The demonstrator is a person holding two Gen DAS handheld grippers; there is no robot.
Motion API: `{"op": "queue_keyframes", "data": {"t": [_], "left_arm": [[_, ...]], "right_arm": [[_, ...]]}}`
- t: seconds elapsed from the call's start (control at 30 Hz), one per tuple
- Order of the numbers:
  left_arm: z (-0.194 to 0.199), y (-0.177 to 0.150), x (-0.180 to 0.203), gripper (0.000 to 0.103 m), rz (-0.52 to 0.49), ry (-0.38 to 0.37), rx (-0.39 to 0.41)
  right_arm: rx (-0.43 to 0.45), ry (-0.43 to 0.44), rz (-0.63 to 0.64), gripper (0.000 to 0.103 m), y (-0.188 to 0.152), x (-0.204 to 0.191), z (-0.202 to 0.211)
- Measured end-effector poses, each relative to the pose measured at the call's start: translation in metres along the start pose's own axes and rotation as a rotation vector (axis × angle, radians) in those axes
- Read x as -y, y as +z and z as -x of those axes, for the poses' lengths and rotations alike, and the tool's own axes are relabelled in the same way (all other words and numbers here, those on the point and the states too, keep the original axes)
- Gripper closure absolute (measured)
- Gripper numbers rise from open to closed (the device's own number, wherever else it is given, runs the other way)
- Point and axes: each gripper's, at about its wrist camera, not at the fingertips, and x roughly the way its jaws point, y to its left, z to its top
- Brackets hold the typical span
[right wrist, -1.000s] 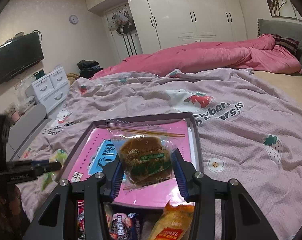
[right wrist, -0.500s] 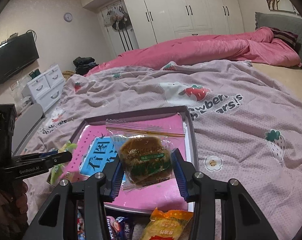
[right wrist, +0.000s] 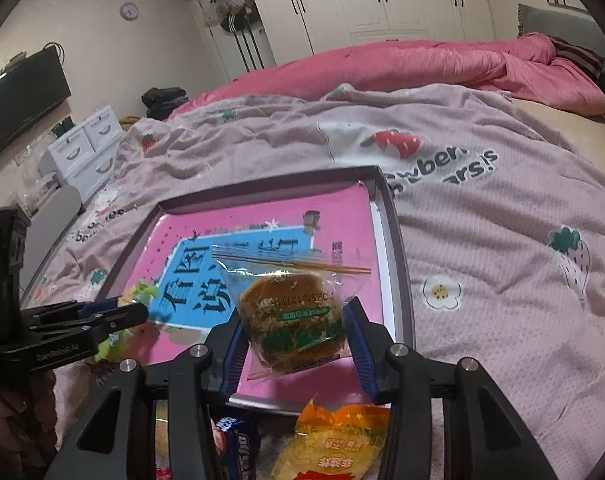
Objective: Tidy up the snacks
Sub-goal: 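Carry pastry into tray and open right gripper while left carries green bag over tray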
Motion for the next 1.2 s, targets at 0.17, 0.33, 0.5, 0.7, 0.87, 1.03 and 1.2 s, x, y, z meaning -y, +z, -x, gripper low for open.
{"op": "queue_keyframes", "data": {"t": [0.17,0.33,0.5,0.7,0.87,1.03,1.2], "left_arm": [[-0.002,0.0,-0.001,0.068,0.001,0.001,-0.005],[-0.005,-0.002,-0.001,0.068,-0.003,0.005,-0.016],[-0.006,-0.003,-0.001,0.067,0.002,0.007,-0.022],[-0.006,-0.004,-0.003,0.067,0.005,0.011,-0.019],[-0.005,-0.004,-0.003,0.067,0.008,0.013,-0.022],[-0.005,-0.004,-0.003,0.065,0.009,0.014,-0.027],[-0.005,-0.004,-0.004,0.065,0.021,0.009,-0.031]], "right_arm": [[-0.034,-0.021,-0.01,0.056,-0.004,0.004,-0.008],[-0.067,-0.062,-0.008,0.056,-0.006,0.007,-0.013],[-0.091,-0.1,0.024,0.056,-0.008,0.005,-0.014],[-0.093,-0.091,0.009,0.056,-0.009,0.008,-0.013],[-0.095,-0.084,0.001,0.056,-0.009,0.009,-0.013],[-0.094,-0.075,-0.01,0.056,-0.008,0.011,-0.012],[-0.095,-0.083,0.003,0.054,-0.008,0.008,-0.013]]}}
